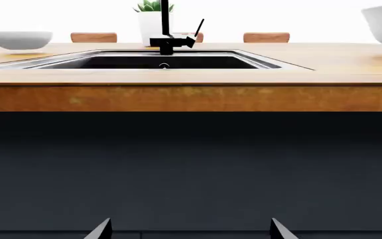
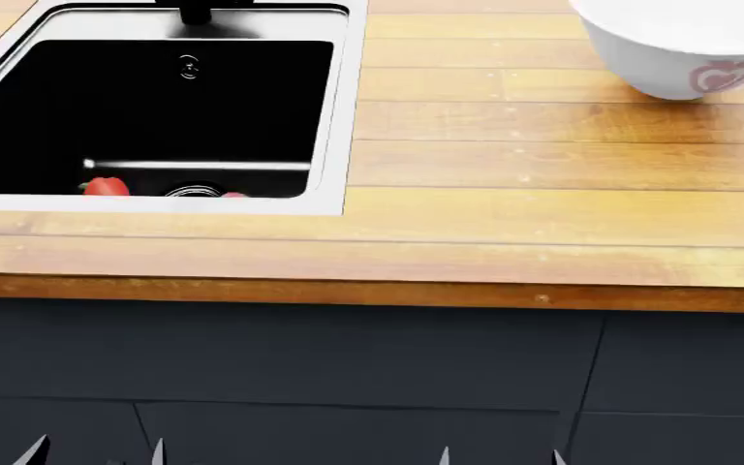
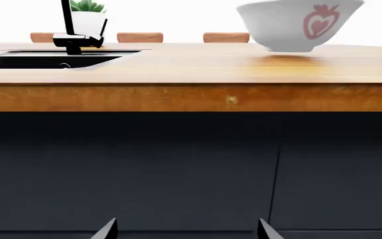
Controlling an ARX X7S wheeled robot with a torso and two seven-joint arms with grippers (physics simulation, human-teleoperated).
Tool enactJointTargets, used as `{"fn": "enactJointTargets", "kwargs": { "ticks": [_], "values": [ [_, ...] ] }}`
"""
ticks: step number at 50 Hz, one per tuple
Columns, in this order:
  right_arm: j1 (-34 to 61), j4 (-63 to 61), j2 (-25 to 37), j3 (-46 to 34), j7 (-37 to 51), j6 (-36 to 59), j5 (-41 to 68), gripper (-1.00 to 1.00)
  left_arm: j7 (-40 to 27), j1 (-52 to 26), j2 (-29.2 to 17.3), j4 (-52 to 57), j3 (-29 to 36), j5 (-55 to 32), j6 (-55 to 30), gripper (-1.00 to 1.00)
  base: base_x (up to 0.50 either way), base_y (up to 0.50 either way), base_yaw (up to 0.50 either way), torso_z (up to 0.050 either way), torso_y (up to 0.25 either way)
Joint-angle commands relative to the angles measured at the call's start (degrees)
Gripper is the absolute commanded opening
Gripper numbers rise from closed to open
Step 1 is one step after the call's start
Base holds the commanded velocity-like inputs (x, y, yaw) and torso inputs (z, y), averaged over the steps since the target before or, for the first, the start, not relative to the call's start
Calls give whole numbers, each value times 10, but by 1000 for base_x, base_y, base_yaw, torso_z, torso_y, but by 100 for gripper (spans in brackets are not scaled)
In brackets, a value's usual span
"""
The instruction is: Pick the eggplants and mangos from the sink and place them in one bowl. Place the bell pepper in the other bowl. Then turn off the sink faucet.
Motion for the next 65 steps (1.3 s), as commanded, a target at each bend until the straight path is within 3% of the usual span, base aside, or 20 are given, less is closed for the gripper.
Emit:
{"fn": "enactJointTargets", "kwargs": {
  "ticks": [1, 27, 56, 65],
  "values": [
    [1, 0, 9, -12, 13, 7, 6, 100, -14, -1, -9, -3, 9, -6, 0, 100, 0, 0, 0, 0, 0],
    [-3, -3, 41, -46, 59, -9, 32, 100, -53, 0, -39, 7, 39, -34, -1, 100, 0, 5, 0, 0, 0],
    [-2, -12, 61, -78, 86, 1, 31, 100, -75, -3, -57, 5, 57, -60, -5, 100, 11, 500, 0, 0, 0],
    [-1, -9, 65, -80, 94, -6, 38, 100, -78, -3, -61, 8, 63, -68, 3, 100, 1, 41, 0, 15, 0]
  ]
}}
